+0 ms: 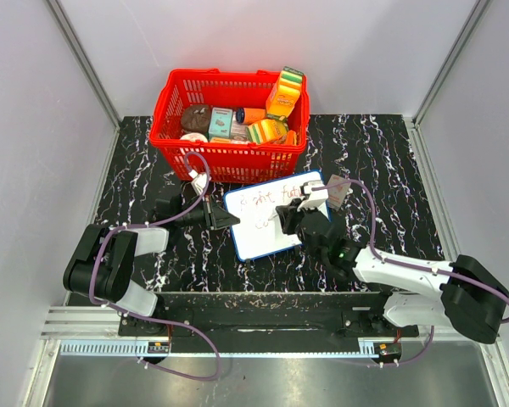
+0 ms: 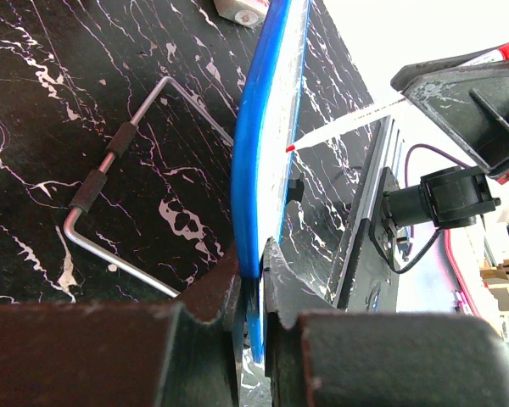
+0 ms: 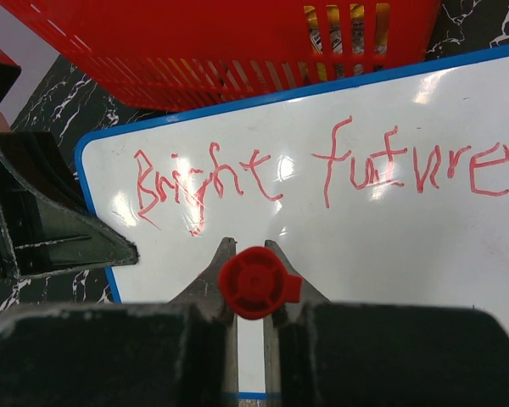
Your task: Write a sentence on the whiteboard
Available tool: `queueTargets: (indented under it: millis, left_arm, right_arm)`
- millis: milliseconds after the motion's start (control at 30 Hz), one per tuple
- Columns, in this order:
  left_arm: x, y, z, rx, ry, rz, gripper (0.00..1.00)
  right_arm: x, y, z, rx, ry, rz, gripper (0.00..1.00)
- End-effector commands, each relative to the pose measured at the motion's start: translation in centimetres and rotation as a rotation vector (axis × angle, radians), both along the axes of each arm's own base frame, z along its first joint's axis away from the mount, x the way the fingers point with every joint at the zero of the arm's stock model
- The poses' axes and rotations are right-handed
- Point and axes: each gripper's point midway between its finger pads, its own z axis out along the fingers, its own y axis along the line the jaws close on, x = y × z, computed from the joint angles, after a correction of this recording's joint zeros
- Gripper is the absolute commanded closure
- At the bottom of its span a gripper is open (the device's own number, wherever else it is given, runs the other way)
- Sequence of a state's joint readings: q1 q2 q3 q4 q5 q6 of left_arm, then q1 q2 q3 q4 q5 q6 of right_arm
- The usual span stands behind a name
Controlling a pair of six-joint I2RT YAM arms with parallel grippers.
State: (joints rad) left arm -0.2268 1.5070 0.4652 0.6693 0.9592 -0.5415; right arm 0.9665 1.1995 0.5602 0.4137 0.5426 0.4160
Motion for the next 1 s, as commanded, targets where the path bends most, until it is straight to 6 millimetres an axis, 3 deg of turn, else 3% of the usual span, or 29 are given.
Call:
queueTargets:
  millis: [0, 967]
  left_arm:
    - [1.4, 0.4, -1.0, 0.081, -0.076, 0.055, 1.0]
    - [1.4, 0.4, -1.1, 0.085, -0.074, 0.055, 1.0]
  right_arm:
    - [1.5, -0.2, 2.7, 0.037, -0.056, -0.053, 1.0]
    - [-0.3, -1.1, -1.6, -0.007, 0.041, -0.015, 1.0]
